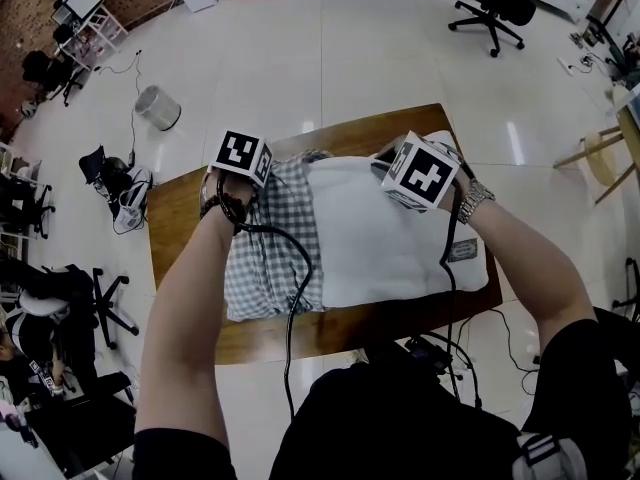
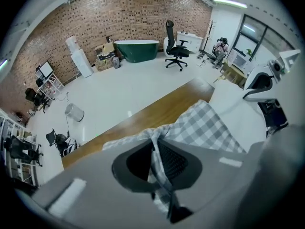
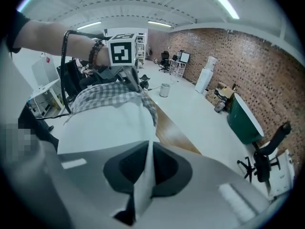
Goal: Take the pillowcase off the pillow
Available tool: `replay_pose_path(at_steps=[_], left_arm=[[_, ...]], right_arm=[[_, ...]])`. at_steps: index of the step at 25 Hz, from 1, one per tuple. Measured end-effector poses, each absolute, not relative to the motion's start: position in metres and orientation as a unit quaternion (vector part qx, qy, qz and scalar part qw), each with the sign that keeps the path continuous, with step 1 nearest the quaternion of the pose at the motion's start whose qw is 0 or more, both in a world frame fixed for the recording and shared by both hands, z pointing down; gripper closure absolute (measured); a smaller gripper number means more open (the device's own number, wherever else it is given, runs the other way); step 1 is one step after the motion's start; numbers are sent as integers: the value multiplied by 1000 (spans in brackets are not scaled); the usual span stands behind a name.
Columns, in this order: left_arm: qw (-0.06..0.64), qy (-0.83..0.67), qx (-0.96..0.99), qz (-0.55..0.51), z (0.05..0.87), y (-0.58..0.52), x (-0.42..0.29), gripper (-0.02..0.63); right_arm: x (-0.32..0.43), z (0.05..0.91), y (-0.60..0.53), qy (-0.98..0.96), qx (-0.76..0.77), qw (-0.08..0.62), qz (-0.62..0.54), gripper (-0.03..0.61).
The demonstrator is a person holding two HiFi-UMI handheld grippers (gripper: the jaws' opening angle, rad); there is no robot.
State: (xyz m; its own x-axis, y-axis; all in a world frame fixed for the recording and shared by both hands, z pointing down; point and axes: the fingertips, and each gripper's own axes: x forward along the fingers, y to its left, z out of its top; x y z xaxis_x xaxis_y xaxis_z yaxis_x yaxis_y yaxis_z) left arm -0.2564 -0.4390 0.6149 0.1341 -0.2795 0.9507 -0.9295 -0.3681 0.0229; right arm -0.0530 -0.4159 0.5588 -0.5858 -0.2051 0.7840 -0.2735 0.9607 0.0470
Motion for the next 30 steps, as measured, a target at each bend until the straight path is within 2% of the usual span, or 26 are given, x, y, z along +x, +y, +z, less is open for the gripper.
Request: replay_pose_path(at_steps=[7,18,30], left_arm=[[325,-470,654,496,607,-436,-283,591],[347,-511,625,478,609,-416,-331,591],[343,-530,628,455,609,-405,-340,589]], right_arm=[[-37,535,-416,-893,157,421,19,568],[-7,538,-425,-887,183,424,29,569],[-5,565,-438,-878,205,429,48,568]])
